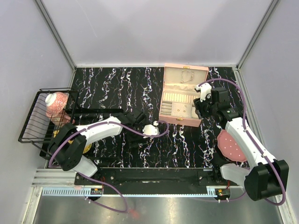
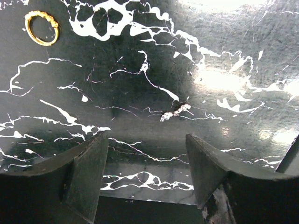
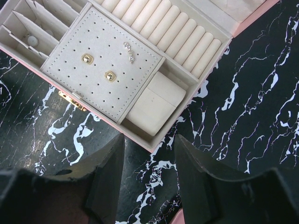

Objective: Organize the mixed jewelry

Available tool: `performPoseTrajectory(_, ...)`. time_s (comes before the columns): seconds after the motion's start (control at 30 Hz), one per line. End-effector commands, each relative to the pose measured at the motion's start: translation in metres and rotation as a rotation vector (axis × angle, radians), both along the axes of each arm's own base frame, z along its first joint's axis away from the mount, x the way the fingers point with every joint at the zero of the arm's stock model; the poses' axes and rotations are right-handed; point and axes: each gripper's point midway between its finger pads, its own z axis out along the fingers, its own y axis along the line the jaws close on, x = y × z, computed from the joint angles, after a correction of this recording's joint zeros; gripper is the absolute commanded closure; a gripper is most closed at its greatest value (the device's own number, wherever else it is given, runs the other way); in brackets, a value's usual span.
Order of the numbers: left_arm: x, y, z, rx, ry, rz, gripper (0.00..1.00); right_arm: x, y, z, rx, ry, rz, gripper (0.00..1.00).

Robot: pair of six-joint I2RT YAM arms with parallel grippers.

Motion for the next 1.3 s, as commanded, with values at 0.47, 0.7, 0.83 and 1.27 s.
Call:
performPoseTrajectory(0.47,0.001,-0.023,0.003,-0.068,-0.044,-0.102,0.31,0.002,0.006,0.008,0.028,-0.035,0.036,0.48)
performPoseTrajectory(0.7,-0.005,-0.022,-0.006,-0.052,-0.027,-0.125,0.31,0.001,0.006,0.007,0.026,-0.034,0.036,0.48)
performPoseTrajectory(0.83,-0.006,-0.019,-0.009,-0.039,-0.040,-0.137,0.32,0.001,0.006,0.008,0.026,-0.034,0.037,0.48)
performPoseTrajectory(1.27,-0.003,-0.017,-0.016,-0.016,-0.069,-0.136,0.33,0.000,0.006,0.005,0.028,-0.022,0.040,0.48)
